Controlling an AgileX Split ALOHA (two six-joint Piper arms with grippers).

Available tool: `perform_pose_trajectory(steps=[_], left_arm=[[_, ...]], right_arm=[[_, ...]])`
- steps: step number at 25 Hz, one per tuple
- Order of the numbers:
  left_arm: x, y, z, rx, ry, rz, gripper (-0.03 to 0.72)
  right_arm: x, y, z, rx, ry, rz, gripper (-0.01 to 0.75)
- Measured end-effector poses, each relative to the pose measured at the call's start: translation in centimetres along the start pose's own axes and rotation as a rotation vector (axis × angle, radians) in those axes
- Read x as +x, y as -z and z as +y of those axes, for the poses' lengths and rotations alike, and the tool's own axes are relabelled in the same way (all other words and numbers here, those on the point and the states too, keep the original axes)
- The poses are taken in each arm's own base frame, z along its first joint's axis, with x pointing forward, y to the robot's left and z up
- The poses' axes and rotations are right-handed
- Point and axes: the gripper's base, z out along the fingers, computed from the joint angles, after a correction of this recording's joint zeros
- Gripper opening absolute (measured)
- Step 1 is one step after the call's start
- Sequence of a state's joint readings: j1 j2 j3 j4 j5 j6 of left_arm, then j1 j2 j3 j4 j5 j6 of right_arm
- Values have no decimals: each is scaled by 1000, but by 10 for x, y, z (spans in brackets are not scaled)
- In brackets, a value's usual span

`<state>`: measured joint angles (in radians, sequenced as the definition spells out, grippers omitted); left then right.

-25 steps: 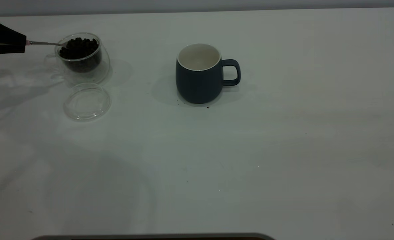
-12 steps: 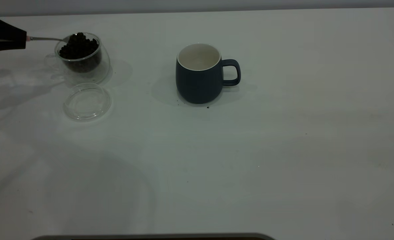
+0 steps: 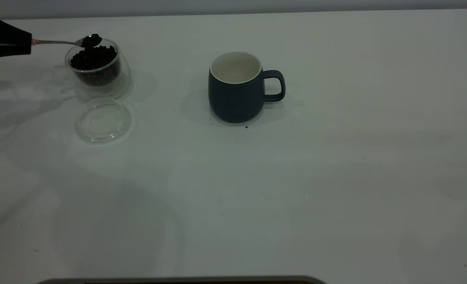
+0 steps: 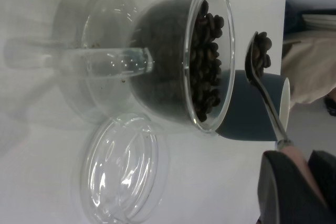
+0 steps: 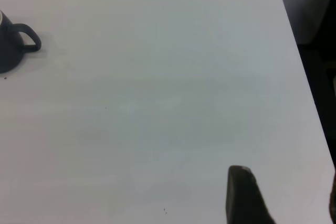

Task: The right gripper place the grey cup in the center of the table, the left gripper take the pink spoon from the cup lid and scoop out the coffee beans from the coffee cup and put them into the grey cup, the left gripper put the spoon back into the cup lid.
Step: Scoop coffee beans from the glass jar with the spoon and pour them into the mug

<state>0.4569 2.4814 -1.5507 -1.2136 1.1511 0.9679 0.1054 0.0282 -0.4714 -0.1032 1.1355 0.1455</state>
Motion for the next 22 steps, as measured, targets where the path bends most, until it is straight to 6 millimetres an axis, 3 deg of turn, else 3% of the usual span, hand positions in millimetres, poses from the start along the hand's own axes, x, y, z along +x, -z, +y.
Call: perform_pose_trajectory(steps=[9, 22], left_arm=[[-3, -14, -10, 38, 10, -14, 107], [4, -71, -41, 74, -23, 97, 107]], right_arm=[[0, 0, 0, 0, 0, 0, 420], [0, 0, 0, 0, 0, 0, 420]])
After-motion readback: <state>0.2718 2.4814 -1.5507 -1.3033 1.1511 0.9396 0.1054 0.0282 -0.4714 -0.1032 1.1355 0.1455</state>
